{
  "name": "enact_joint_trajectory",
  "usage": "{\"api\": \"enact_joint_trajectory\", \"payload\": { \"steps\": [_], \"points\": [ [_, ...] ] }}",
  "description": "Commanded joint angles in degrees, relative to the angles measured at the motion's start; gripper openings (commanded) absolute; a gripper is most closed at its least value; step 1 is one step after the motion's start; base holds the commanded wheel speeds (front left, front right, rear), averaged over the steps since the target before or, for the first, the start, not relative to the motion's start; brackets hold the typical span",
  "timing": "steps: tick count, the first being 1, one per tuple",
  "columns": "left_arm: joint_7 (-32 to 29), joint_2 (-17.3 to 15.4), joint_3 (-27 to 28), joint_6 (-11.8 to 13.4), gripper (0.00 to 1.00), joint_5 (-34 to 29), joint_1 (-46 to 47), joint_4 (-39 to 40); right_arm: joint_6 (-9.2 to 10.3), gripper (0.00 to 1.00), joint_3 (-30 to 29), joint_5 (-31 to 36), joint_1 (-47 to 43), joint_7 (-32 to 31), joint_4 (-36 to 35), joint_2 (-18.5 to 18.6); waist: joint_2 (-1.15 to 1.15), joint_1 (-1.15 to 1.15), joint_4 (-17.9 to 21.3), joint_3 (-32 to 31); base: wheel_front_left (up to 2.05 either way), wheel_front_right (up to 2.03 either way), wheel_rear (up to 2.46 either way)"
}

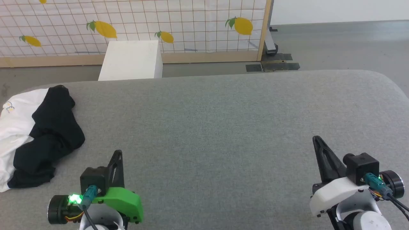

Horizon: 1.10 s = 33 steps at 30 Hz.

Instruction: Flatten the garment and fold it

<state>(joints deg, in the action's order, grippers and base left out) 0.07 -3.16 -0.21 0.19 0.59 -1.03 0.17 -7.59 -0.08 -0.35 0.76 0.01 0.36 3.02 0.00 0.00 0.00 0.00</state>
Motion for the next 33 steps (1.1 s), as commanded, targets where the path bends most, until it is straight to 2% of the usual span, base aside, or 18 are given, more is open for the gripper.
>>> {"api": "enact_joint_trajectory", "payload": {
  "steps": [1,21,33],
  "points": [
    [0.0,0.0,0.0,0.0,1.0,0.0,0.0,0.0,0.0,1.0,0.0,0.0,0.0,0.0,0.0,0.0,0.0,0.0,0.0,0.0,0.0,0.0,0.0],
    [2.1,-0.1,-1.1,2.5,1.0,-0.1,1.0,0.0,0.01,1.0,-1.4,-3.3,0.0,2.1,-1.2,0.0,0.0,0.0,-0.5,0.3,0.0,0.0,0.0],
    [3.5,-0.6,-1.6,4.5,1.0,-0.1,1.7,0.8,0.02,1.0,-0.1,-4.0,-0.3,3.5,-2.1,0.0,0.0,0.0,-2.8,0.7,0.0,0.0,0.0]
  ]
}}
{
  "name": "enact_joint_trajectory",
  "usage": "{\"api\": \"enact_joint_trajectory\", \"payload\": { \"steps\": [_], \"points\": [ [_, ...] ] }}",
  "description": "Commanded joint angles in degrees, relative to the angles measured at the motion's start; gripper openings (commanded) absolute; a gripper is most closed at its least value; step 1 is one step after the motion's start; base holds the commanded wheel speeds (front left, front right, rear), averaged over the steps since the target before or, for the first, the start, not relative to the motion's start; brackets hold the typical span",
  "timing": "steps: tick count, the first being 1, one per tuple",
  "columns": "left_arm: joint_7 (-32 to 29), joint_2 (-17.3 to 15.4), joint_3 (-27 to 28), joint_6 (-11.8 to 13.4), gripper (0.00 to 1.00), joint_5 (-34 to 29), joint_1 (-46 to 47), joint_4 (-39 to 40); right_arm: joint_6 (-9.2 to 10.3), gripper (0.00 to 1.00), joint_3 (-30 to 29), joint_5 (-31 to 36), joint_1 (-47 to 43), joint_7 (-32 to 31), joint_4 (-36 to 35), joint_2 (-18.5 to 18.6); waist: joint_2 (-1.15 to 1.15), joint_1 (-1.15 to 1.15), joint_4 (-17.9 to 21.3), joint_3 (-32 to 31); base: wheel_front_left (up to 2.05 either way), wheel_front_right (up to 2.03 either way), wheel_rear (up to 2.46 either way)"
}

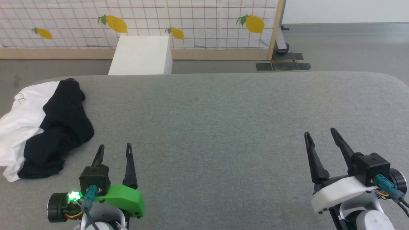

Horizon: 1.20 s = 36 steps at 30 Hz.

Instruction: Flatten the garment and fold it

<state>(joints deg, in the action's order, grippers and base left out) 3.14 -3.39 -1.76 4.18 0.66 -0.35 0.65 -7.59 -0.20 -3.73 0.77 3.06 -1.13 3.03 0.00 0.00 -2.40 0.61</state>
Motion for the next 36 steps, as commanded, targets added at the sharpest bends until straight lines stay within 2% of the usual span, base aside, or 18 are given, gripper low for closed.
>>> {"api": "enact_joint_trajectory", "payload": {
  "steps": [1,36],
  "points": [
    [0.6,-0.4,-0.1,0.7,1.0,-0.2,1.1,0.3,0.02,1.0,0.1,-0.7,-0.3,0.6,-0.7,0.0,0.0,0.0,-0.7,0.1,0.0,0.0,0.0],
    [4.7,-0.8,1.5,7.2,1.0,0.2,1.8,0.5,0.05,1.0,-0.4,0.8,-0.5,4.7,-1.4,-0.1,0.0,0.0,-16.1,2.2,0.0,0.0,0.0]
  ]
}}
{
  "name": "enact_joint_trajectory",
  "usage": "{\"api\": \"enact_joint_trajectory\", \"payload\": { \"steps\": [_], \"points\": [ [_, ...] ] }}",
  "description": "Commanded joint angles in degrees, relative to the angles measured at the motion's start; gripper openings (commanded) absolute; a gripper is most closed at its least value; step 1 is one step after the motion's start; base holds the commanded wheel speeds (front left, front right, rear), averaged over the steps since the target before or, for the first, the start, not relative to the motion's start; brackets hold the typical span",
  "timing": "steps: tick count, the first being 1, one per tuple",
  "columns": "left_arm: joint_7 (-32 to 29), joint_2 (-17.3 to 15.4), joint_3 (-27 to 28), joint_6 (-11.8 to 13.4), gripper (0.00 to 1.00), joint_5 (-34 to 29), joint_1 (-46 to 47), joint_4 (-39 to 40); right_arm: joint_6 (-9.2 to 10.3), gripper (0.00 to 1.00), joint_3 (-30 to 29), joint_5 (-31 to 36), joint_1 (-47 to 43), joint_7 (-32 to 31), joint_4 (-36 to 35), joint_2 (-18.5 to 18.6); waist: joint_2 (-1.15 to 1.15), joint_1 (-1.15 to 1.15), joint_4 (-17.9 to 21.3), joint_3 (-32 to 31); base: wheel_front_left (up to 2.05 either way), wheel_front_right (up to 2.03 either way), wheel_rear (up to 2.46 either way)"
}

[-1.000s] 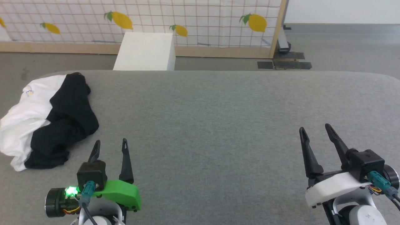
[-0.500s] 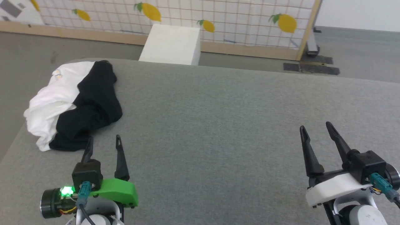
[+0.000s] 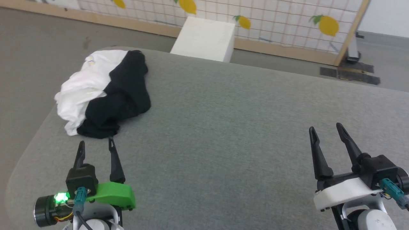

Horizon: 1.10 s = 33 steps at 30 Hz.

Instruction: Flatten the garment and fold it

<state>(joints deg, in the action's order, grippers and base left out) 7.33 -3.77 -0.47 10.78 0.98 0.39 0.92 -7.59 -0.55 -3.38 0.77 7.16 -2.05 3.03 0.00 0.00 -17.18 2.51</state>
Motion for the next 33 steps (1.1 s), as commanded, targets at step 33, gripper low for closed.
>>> {"api": "enact_joint_trajectory", "payload": {
  "steps": [33],
  "points": [
    [-3.4,-12.6,5.8,-11.3,1.0,7.3,39.1,-23.8,0.08,1.0,0.8,2.0,6.6,4.5,-4.3,7.3,0.0,0.0,-4.7,19.4,-0.01,-0.01,-0.01]
  ]
}}
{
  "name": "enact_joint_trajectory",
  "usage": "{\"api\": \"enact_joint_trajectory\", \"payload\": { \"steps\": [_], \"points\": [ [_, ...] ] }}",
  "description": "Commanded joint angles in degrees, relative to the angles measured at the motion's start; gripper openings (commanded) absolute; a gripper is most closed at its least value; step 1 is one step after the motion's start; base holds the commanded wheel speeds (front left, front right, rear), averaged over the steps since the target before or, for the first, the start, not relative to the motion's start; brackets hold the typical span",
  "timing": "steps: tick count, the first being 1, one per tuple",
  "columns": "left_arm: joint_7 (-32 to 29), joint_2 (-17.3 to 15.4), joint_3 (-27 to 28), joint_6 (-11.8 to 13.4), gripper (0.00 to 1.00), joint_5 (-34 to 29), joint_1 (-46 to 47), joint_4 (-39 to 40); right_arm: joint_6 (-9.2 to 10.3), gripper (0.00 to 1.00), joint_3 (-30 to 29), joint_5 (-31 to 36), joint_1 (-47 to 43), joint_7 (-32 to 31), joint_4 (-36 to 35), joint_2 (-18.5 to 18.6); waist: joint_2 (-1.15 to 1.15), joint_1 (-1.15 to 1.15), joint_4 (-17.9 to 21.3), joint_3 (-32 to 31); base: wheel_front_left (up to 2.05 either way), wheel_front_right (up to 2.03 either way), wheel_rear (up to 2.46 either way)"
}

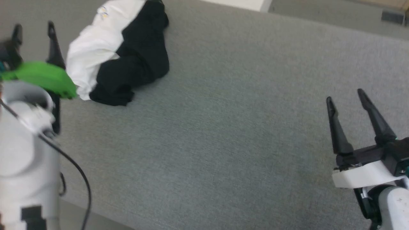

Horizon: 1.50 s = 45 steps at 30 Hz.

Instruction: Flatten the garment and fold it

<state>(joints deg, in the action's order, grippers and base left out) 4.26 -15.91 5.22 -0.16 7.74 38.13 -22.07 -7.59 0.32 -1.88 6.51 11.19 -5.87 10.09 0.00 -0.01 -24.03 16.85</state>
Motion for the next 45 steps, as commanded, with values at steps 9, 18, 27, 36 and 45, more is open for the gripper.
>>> {"api": "enact_joint_trajectory", "payload": {
  "steps": [9,18,27,36,45],
  "points": [
    [-16.9,-6.7,0.2,-5.2,1.0,6.5,15.8,-15.4,0.08,1.0,0.0,1.2,4.2,1.6,-3.7,3.3,0.0,0.01,5.6,13.9,0.0,0.0,0.0],
    [-32.1,-11.1,-1.6,-6.7,1.0,12.8,24.2,-25.6,0.09,1.0,-0.6,2.3,6.5,2.7,-7.9,5.2,0.0,0.01,7.9,20.7,0.0,0.0,0.0],
    [-45.1,-11.4,-11.2,-7.3,1.0,22.5,24.8,-30.1,0.1,1.0,-1.6,3.0,6.3,3.7,-10.0,7.2,0.0,0.01,6.6,24.1,0.0,0.0,0.0],
    [-40.7,-15.8,-16.7,-7.3,0.0,27.7,24.0,-29.9,0.1,1.0,-1.0,3.0,6.1,3.8,-8.2,6.2,0.0,0.01,6.8,20.2,0.0,0.0,0.0],
    [-34.5,-22.5,-24.4,-7.3,0.0,30.1,29.7,-21.8,0.1,1.0,-0.5,2.0,2.7,3.8,-3.5,1.0,0.0,0.01,7.4,7.6,0.0,0.0,0.0]
  ]
}}
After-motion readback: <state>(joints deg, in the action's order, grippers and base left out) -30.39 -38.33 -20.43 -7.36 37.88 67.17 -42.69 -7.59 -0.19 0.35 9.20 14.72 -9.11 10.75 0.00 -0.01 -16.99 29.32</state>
